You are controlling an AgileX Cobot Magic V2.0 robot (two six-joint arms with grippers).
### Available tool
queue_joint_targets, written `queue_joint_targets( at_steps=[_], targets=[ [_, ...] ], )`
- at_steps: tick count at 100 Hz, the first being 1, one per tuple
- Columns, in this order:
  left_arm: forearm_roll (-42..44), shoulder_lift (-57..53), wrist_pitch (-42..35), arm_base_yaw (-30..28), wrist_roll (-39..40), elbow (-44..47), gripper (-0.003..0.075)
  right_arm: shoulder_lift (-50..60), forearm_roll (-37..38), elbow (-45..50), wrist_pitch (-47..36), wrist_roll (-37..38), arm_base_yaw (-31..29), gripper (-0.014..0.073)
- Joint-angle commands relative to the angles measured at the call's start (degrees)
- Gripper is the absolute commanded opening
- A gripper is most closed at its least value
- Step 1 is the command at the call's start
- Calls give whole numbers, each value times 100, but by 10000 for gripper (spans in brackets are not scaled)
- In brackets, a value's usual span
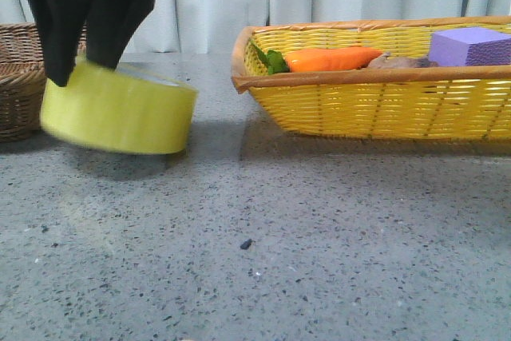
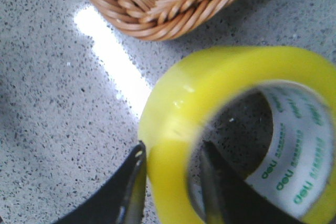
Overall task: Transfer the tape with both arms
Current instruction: 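Lift the tape roll and carry it toward the brown basket, set on table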
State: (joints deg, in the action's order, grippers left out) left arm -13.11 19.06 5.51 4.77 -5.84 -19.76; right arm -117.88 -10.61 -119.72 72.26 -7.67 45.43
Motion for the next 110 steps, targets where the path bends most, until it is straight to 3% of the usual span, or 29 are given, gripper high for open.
queue_joint_targets(
  at_steps=[1,40,61,73,85,99,110],
  targets=[
    [-64,97,-446,22,52,-198,-20,388,-9,-203,243,-44,-17,208],
    [-74,97,-277,22,52,-285,-20,547,12,-264,282,-44,-17,188],
    [-74,112,486,22,8,-779,-20,1134,304,-264,282,-44,-27,-64],
    [-74,195,898,63,-1,-1055,-20,1518,535,-264,282,-34,-27,-74],
    [-107,408,1325,360,-86,-1300,-20,1897,775,-264,282,19,-27,-74],
    [-721,757,1317,1010,-840,-1418,-13,2335,1214,-264,282,146,-27,-74],
    [-835,1061,1028,1610,-908,-1420,57,2666,1684,-264,271,287,-27,-74]
  ],
)
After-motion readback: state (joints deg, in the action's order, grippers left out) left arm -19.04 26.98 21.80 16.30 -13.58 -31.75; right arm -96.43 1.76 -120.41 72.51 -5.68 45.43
